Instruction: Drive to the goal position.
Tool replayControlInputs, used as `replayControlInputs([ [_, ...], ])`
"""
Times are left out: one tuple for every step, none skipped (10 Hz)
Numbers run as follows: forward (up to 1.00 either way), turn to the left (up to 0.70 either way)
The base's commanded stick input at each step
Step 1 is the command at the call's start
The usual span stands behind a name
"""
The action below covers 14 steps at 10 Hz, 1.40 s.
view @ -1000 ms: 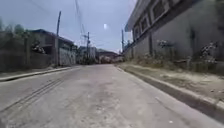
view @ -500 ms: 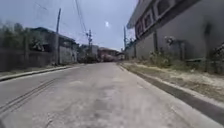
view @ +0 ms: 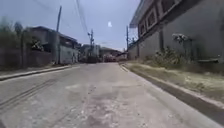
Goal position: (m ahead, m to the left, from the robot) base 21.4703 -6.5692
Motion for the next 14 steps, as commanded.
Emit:
replayControlInputs([
  [1.00,0.01],
  [1.00,0.01],
  [1.00,0.01],
  [1.00,-0.02],
  [1.00,-0.06],
  [1.00,-0.09],
  [1.00,-0.13],
  [1.00,-0.03],
  [1.00,0.01],
  [1.00,0.01],
  [1.00,0.01],
  [1.00,0.01],
  [1.00,0.01],
  [1.00,0.01],
])
